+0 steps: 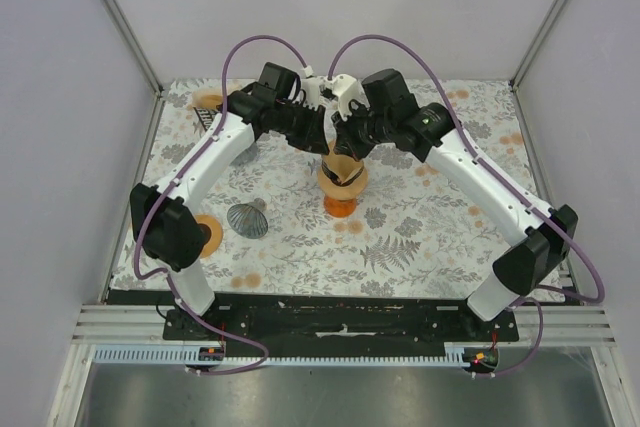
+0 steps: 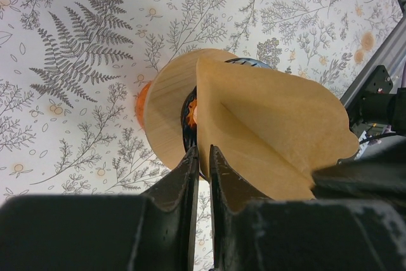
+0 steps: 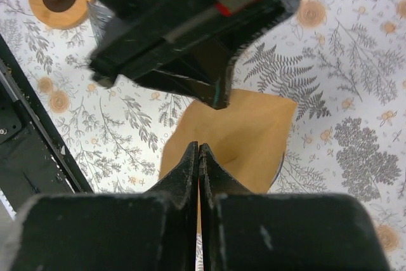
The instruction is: Place the coffee filter in the dripper
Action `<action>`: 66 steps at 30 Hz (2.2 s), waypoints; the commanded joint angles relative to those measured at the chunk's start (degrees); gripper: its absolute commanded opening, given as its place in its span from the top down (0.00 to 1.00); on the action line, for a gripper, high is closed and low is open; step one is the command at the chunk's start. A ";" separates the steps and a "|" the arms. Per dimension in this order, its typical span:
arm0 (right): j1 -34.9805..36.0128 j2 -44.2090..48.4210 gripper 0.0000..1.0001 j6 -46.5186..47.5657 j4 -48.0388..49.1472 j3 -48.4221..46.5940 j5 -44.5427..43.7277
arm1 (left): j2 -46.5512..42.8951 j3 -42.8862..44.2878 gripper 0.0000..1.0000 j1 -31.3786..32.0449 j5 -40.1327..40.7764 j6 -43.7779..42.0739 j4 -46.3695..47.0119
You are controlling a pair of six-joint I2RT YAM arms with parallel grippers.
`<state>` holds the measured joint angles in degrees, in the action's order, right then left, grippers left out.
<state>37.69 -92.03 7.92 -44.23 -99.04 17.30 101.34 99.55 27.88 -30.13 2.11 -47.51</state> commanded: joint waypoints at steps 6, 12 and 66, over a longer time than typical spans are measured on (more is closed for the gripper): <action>-1.04 -6.05 1.00 -1.86 -1.03 1.22 -4.99 | -1.94 1.00 0.81 0.16 0.60 -0.53 1.01; 0.89 -8.51 1.00 0.34 -2.70 0.35 -7.89 | -0.44 6.70 0.60 -0.02 -1.25 -3.87 -3.29; 3.79 -21.44 1.00 -5.99 -8.24 -3.70 -18.71 | -6.16 -22.20 0.39 -11.80 -24.54 28.65 22.45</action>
<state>41.19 -112.99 3.14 -53.54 -103.63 -0.36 96.38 78.78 14.00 -52.29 26.65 -29.78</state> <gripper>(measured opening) 0.006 0.665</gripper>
